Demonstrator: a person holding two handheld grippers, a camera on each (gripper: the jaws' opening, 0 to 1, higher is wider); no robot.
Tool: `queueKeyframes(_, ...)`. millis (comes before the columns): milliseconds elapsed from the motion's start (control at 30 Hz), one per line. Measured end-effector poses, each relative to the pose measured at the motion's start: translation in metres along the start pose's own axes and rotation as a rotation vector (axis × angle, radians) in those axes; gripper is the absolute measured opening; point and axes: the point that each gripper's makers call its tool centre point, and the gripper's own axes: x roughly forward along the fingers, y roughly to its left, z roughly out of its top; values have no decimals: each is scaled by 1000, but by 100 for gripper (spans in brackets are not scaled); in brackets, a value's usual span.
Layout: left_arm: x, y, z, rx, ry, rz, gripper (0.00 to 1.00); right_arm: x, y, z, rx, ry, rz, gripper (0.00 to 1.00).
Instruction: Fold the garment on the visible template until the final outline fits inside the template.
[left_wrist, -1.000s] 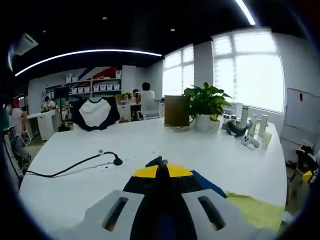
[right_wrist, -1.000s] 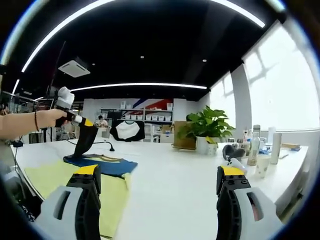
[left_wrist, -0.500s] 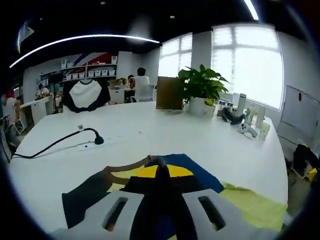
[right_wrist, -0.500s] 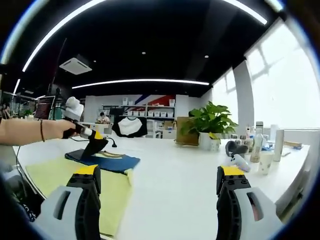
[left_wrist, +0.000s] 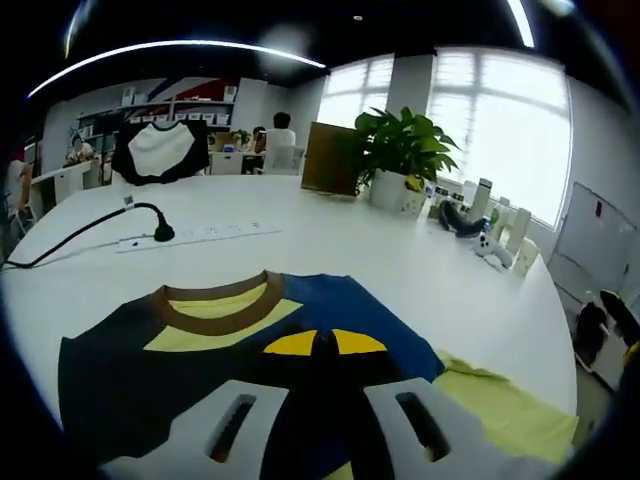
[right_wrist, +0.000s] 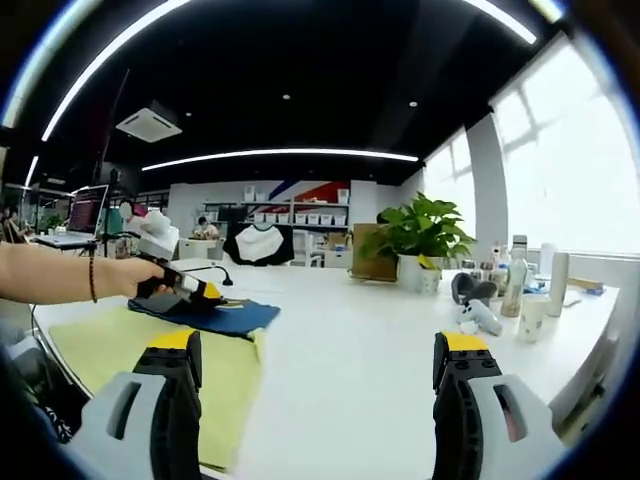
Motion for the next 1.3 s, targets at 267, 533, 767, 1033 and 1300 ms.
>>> queueKeyframes(267,6,-2,-13,41,24,11,4,-2,-8,0,-8,6,-34,97)
queueKeyframes(533,14,-4,-34,60,52,19,3,-2,-4,0,-8,8,-25,98)
queueKeyframes(767,14,-3,-34,137,55,24,2,0,-10,-10,1,29,-34,99)
queueKeyframes(1033,14,-12,-32,207,-1,-59,18,0,-9,-14,7,35,-24,99)
queueKeyframes(1300,-3,-6,-10,340,-70,-67,60,-3,-17,-15,18,38,-41,99)
